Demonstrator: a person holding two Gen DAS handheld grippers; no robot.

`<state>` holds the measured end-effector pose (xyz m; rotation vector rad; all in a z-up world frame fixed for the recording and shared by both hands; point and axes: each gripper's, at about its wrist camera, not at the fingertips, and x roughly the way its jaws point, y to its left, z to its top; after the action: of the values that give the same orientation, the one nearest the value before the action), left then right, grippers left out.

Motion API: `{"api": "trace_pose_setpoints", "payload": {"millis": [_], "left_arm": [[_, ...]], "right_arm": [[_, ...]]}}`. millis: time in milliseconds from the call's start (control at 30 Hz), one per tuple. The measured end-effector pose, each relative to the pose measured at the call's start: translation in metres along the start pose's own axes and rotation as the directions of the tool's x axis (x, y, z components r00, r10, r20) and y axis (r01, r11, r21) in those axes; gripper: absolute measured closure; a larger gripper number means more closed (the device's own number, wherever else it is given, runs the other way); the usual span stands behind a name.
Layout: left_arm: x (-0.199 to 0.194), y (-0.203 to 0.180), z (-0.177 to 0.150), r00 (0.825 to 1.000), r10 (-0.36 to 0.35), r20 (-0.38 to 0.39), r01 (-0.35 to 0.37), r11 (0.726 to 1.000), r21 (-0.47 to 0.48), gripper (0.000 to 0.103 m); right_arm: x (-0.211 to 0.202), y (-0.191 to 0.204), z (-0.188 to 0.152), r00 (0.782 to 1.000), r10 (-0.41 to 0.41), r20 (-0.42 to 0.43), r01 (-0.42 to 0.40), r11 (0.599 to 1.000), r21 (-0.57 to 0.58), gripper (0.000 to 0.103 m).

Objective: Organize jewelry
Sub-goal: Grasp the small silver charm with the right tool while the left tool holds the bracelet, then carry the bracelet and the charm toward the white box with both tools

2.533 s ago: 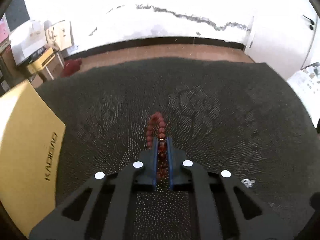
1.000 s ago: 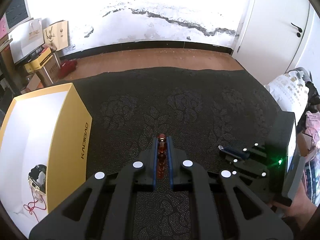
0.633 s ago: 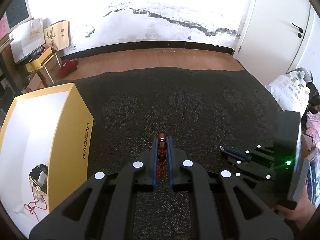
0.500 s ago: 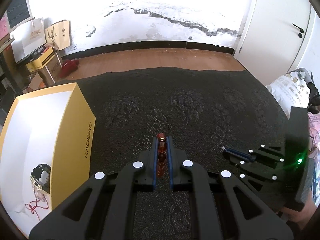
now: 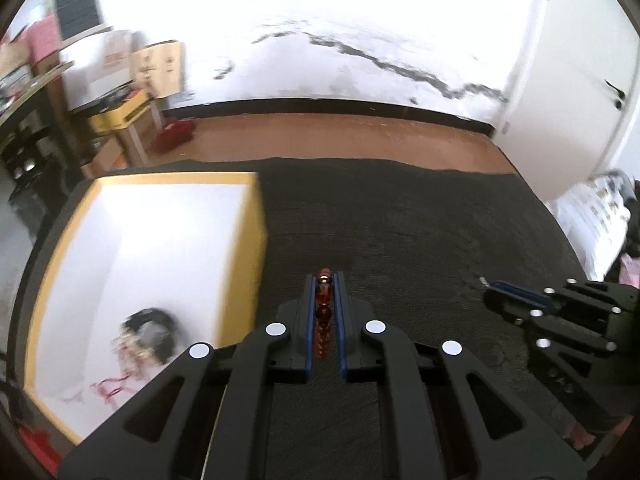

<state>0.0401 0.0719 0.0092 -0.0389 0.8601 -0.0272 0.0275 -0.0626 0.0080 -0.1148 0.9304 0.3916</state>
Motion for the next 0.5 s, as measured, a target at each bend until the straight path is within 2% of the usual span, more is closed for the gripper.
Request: {"api": "trace_pose_setpoints", "payload": {"millis": [267, 500], "left_arm": [[-0.049, 0.076, -0.019, 0.994, 0.109, -0.007, -0.109, 0.989, -0.102, 0.095], [-0.095, 0.125, -0.029, 0.982, 0.189, 0.013, -0.185, 0.971, -0.154, 0.095]], "right_arm": [[-0.019, 0.093, 0.027, 0.995, 0.100, 0.031, -0.096, 0.989, -0.113, 0.097], [-0.024, 0.161, 0.042, 0.983, 0.182, 0.031, -0.173, 0.968, -0.183, 0.097]]}}
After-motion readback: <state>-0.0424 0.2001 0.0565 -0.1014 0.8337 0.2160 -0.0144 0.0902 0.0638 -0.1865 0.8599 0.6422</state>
